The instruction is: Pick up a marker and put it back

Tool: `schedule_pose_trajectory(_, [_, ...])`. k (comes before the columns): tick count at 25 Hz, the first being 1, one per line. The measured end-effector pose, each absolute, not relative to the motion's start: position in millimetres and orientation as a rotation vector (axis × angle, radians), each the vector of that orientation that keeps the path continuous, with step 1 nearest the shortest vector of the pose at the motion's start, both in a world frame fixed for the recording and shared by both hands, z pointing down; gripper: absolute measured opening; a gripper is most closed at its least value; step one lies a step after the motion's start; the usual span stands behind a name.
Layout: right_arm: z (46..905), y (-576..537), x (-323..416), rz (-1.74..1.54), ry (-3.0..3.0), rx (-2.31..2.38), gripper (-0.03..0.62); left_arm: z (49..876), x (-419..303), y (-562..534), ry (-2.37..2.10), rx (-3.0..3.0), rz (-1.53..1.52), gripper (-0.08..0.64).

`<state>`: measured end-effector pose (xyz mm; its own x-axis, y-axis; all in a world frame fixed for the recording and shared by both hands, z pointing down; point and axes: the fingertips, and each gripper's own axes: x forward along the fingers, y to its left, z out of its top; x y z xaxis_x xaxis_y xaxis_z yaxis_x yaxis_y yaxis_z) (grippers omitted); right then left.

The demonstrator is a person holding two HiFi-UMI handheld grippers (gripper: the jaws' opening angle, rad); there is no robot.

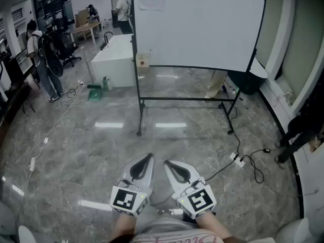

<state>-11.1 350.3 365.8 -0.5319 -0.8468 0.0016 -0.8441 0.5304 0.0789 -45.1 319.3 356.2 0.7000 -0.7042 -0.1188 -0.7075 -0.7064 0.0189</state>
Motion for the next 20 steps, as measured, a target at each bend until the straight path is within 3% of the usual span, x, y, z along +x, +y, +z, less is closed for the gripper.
schedule_pose_trajectory(20, [381,316,-4,-0.069,-2.711,1.514,0.000,372,-38,278,1.166,-2.922,0.205,0.000])
